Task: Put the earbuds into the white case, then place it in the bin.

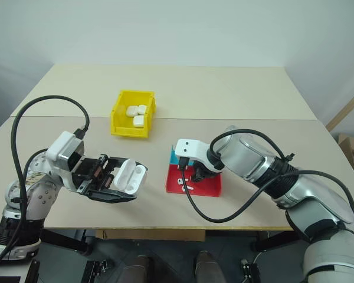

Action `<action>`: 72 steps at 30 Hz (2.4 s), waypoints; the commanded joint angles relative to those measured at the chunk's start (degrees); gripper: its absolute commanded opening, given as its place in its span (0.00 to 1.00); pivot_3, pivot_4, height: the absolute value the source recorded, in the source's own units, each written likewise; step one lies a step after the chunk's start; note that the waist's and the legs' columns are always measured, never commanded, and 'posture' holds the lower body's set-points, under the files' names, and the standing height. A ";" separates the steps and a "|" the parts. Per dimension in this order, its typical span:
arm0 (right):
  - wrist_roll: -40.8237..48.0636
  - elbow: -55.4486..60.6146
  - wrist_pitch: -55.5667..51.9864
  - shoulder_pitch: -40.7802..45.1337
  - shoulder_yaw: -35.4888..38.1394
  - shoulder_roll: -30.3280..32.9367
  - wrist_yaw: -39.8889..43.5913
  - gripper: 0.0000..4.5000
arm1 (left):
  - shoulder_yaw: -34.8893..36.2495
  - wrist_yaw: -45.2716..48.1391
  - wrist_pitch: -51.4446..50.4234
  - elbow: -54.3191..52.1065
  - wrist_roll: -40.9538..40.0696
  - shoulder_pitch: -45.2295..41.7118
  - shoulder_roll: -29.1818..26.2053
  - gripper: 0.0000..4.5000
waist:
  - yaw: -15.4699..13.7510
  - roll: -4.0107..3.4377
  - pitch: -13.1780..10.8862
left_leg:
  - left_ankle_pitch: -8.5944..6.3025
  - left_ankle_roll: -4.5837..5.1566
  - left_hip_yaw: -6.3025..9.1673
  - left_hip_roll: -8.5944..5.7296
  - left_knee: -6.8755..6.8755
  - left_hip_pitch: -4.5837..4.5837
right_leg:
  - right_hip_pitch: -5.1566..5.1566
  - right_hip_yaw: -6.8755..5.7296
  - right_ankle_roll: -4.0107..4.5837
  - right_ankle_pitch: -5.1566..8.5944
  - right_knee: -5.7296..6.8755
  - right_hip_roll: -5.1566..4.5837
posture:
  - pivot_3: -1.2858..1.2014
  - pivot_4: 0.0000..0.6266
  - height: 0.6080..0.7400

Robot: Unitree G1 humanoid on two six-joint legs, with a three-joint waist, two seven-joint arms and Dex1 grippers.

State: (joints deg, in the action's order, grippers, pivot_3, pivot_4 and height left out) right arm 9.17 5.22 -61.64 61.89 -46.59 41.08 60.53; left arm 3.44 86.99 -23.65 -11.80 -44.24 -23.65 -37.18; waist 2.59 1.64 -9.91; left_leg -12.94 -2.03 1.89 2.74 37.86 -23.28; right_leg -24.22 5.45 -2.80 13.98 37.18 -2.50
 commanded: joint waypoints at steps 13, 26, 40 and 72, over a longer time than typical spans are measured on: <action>-6.87 -1.76 4.66 -3.69 0.04 -2.49 0.74 0.45 | 0.97 -1.08 1.34 -1.77 -0.15 -0.48 -0.67 0.63 | 0.01 0.00 0.00 | 0.00 0.00 0.00 0.00 0.00 0.01 | 0.01 0.00 0.00 0.00 0.00 0.00 | 0.52 0.24 1.00; -6.10 0.40 0.80 -6.03 7.54 -2.79 0.14 0.14 | 1.15 -1.29 1.09 -1.57 -0.20 -0.67 -1.67 0.63 | -0.01 0.00 0.02 | 0.00 0.00 0.00 0.00 0.00 0.08 | 0.08 0.00 0.00 0.00 0.00 0.00 | 0.52 0.24 1.00; 17.81 29.10 -12.68 -20.16 63.20 -17.44 -11.46 0.14 | 2.23 -2.50 -4.31 4.58 -4.03 -7.82 -1.09 0.63 | -0.07 -0.01 0.01 | -0.02 0.04 0.05 -0.01 -0.02 -0.01 | 0.07 -0.04 -0.02 0.00 -0.02 0.00 | 0.52 0.24 1.00; 35.59 35.38 5.98 -23.70 54.69 -21.91 -28.33 0.14 | -0.72 -13.94 -10.00 -0.04 -2.54 -13.64 3.75 0.63 | 0.08 -0.02 0.00 | -0.02 0.04 0.06 0.01 -0.06 0.01 | 0.06 -0.02 -0.01 0.01 -0.03 0.04 | 0.52 0.24 1.00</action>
State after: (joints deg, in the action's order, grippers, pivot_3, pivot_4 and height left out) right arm 44.04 39.89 -57.67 38.18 8.43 18.86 32.68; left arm 2.02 73.19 -33.62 -10.12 -45.35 -37.30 -33.47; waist 2.67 1.61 -9.91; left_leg -12.97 -2.00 1.95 2.75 37.80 -23.28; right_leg -24.16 5.43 -2.82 13.99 37.14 -2.46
